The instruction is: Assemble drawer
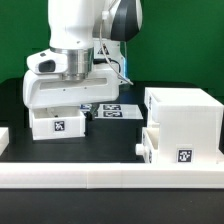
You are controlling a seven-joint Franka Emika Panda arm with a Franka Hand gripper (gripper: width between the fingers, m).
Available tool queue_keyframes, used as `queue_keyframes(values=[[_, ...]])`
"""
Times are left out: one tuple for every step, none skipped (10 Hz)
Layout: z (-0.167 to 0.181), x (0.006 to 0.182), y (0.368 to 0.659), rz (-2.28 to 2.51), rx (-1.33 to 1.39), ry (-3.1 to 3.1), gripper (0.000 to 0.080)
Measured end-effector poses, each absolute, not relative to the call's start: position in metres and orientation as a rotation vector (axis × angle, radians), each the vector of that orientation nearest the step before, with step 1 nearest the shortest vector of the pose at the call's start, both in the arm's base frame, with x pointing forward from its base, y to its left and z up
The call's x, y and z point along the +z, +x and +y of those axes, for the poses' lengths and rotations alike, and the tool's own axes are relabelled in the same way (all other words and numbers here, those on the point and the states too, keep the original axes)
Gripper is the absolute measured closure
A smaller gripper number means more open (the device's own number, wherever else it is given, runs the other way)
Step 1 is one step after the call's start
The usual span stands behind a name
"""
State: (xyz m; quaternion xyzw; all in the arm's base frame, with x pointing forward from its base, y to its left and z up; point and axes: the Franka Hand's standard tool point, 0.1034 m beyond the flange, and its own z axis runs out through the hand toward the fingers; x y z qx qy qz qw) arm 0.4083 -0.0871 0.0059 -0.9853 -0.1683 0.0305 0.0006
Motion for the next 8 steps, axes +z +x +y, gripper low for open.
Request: queue_keyframes(values=[[-0.086,0.0058,0.4085,-0.531,0.096,-3.094,0.0272],[-0.0841,0.0058,0.4089,-0.537,0.096,-3.092,0.0412],[-0.0831,0.0057,0.409,-0.541,0.096,-3.092,0.0547],[-0.0834,0.0056,0.4093,-0.543,0.093,-3.092,0.0547],[-0.084,0.0055,0.4097,-0.544,0.09,-3.093,0.072],[-0.0838,0.0055,0.4097,-0.545,0.09,-3.093,0.0758],[-0.0838,0.0055,0.4097,-0.545,0.09,-3.093,0.0758],[-0.0838,0.0055,0.4097,-0.545,0.09,-3.093,0.0758]])
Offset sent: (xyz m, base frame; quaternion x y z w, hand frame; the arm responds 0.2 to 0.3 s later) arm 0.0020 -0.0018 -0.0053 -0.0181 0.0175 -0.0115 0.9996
